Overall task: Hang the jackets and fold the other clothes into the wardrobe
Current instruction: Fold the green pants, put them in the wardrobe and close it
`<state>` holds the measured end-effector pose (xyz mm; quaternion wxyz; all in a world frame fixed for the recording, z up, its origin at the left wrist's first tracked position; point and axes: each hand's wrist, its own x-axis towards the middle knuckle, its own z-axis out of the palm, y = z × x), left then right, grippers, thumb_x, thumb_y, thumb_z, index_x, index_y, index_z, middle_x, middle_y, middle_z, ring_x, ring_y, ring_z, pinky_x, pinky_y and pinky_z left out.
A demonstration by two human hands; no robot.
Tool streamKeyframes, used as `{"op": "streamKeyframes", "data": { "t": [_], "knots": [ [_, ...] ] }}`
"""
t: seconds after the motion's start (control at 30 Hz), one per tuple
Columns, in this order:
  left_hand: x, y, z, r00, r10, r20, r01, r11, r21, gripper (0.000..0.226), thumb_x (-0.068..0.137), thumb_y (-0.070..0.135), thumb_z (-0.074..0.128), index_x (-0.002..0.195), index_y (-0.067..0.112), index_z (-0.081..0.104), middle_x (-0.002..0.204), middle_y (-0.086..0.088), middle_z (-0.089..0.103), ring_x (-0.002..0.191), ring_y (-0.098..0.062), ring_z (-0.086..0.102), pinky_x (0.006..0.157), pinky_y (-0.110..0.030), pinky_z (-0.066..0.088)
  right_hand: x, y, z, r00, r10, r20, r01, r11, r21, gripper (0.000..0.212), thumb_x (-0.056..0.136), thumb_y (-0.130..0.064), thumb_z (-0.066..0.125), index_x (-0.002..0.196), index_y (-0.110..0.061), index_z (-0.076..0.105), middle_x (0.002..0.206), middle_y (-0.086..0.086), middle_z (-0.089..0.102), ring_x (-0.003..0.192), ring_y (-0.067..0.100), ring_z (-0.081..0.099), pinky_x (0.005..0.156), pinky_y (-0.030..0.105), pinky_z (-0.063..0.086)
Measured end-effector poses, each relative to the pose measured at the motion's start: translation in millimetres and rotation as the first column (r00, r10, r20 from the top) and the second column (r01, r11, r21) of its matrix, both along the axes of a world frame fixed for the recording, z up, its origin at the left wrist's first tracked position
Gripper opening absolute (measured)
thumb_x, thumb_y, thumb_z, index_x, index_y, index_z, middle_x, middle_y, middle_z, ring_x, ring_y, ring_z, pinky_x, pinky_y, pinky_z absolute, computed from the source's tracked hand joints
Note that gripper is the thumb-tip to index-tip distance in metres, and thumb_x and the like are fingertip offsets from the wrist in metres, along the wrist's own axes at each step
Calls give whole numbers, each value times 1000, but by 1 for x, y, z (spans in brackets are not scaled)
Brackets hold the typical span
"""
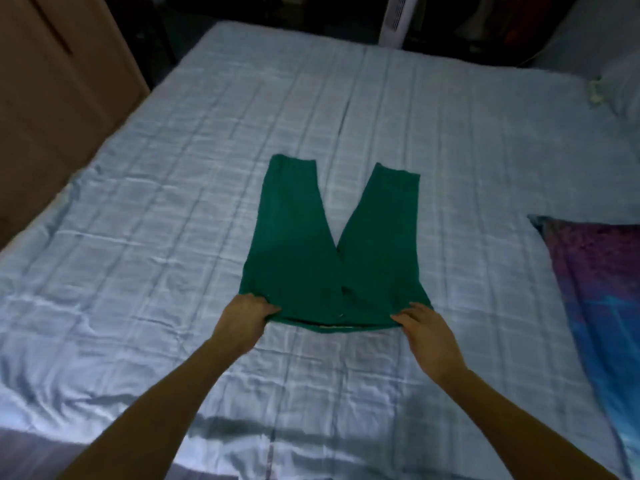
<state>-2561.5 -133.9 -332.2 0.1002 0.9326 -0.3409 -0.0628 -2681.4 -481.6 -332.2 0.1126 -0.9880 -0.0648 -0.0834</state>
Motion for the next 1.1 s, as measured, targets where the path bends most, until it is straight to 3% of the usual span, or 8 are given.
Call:
{"op": "streamKeyframes", "data": {
  "t": [0.13, 0.27, 0.37, 0.53, 0.7, 0.83, 0.93, 1.1],
  "knots": [
    [-69, 13, -66, 977, 25, -212, 28, 969, 245, 30, 83, 14, 54, 97, 32, 72, 82, -4, 72, 72, -28, 66, 63, -30, 50, -60, 21, -83, 952, -5, -306, -12, 998, -55, 46, 44, -2, 89, 84, -19, 75, 81, 1, 71, 82, 29, 68, 68, 37, 55],
    [-96, 8, -99, 914, 160, -373, 51, 867, 496, 37, 95, 47, 36, 114, 29, 62, 112, -2, 66, 104, -22, 60, 88, -31, 39, -102, 35, -132, 899, -5, -438, 46, 996, 81, 20, 82, -34, 63, 70, -18, 68, 69, 0, 64, 68, 26, 64, 60, 30, 46],
    [-89, 0, -118, 948, 174, -268, -62, 923, 380, 46, 91, 52, 34, 109, 23, 65, 104, -8, 69, 96, -29, 64, 85, -33, 46, -110, 37, -148, 895, -205, -397, 280, 950, 141, 30, 90, -37, 55, 96, -13, 70, 95, 9, 68, 86, 26, 64, 75, 31, 51],
    [-70, -52, -147, 982, -81, -168, 111, 977, 181, 54, 91, 39, 40, 140, 16, 43, 139, -22, 45, 122, -41, 48, 96, -50, 43, -78, 33, -171, 388, -661, -643, 920, 316, 230, 71, 78, -56, 60, 130, -11, 42, 122, 14, 55, 113, 36, 53, 91, 47, 49],
    [-103, -95, -170, 910, -64, -410, 261, 857, 444, 83, 93, 30, 49, 149, 24, -13, 157, -12, -15, 144, -35, -8, 114, -51, 12, -53, 42, -156, 194, -701, -687, 954, -30, 300, 12, 86, -12, 52, 89, -6, 62, 79, 11, 61, 83, 36, 62, 65, 34, 46],
    [-117, -63, -162, 902, -130, -411, 271, 912, 307, 86, 81, 10, 57, 151, 14, 7, 157, -14, 7, 144, -33, 11, 114, -49, 18, -22, 113, -116, 571, -760, -310, 762, 349, 546, 24, 80, -17, 45, 86, -5, 65, 71, 8, 61, 64, 26, 55, 57, 29, 40],
    [-106, -10, -155, 923, -26, -384, 46, 998, 43, 68, 53, -4, 59, 121, 7, 58, 110, -21, 63, 95, -42, 63, 78, -43, 54, 4, 187, -103, 872, -376, -313, 468, 827, 311, 32, 79, -20, 52, 109, -13, 62, 85, 12, 67, 79, 33, 62, 72, 38, 47],
    [-101, 78, -134, 886, 294, -359, -293, 954, 57, 41, 67, -9, 57, 98, 12, 72, 93, -11, 69, 85, -35, 64, 74, -40, 54, 8, 239, -110, 608, -15, -794, 237, 958, 163, 68, 93, -59, 34, 146, -16, 28, 136, 12, 52, 124, 31, 48, 101, 43, 37]
  ]
}}
